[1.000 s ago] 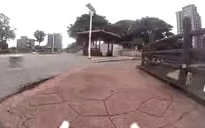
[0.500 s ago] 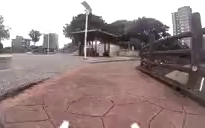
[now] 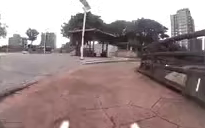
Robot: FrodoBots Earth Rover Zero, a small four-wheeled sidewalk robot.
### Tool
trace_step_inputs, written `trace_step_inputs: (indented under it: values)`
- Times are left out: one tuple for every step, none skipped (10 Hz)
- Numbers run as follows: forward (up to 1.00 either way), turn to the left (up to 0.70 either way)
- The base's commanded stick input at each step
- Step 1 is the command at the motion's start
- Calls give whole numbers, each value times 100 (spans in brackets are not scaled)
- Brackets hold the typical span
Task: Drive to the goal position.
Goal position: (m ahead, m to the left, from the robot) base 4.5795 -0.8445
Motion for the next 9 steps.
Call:
trace_step_inputs:
  values:
    - [70,0]
    - [70,0]
    - [70,0]
    - [70,0]
    - [70,0]
    - [70,0]
    - [70,-3]
    - [70,-5]
    - [70,-33]
